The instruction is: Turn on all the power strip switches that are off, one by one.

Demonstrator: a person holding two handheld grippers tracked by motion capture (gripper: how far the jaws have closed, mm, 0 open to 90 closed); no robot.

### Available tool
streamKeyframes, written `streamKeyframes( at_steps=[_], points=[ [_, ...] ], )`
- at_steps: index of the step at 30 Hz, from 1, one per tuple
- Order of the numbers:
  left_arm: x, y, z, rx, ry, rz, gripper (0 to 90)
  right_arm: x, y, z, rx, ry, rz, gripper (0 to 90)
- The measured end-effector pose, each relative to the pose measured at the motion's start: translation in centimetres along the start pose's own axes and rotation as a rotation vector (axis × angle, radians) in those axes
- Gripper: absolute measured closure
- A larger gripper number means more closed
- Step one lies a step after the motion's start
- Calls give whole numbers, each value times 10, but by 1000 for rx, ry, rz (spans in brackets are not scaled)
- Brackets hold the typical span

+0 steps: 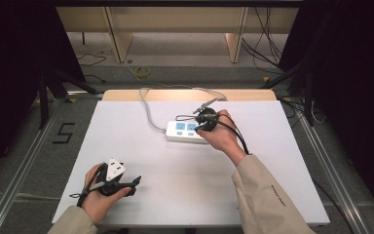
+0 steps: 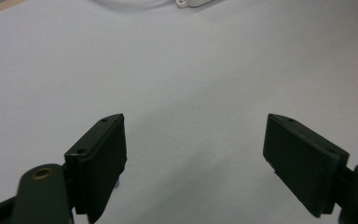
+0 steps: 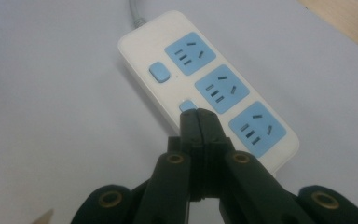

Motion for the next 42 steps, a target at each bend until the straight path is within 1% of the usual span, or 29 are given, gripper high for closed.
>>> streamKeyframes(
  at_steps=[6, 12, 17, 18, 19, 25, 28, 42],
  points=[
    [0, 0, 0, -2, 0, 1, 213, -3, 3, 2, 2, 4, -2, 900],
    [0, 0, 0, -2, -1, 2, 213, -6, 4, 1, -10, 2, 3, 900],
    [0, 0, 1, -1, 2, -3, 213, -8, 8, 1, -4, 1, -2, 900],
    [0, 0, 1, -5, 0, 1, 212, -8, 8, 2, -12, -1, -1, 900],
    [0, 0, 0, -3, 1, -2, 213, -9, 9, 2, -2, 2, -1, 900],
    [0, 0, 0, -4, 0, -2, 212, -14, 12, 6, -1, 3, 4, 900],
    [0, 0, 0, -4, 0, -2, 212, -19, 13, 8, 4, 7, 4, 900],
    [0, 1, 0, 1, 2, -8, 213, -29, 18, 11, 2, 6, 12, 900]
  ],
)
Point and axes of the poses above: each handheld gripper's, and its own axes: x roughly backward along the jaws, y roughly out of its top, z roughly to its left, the point moved 8 cm from there along -x, roughly forward along the jaws, and after that the axes turned 14 degrees about -z, right-handed, at the moved point
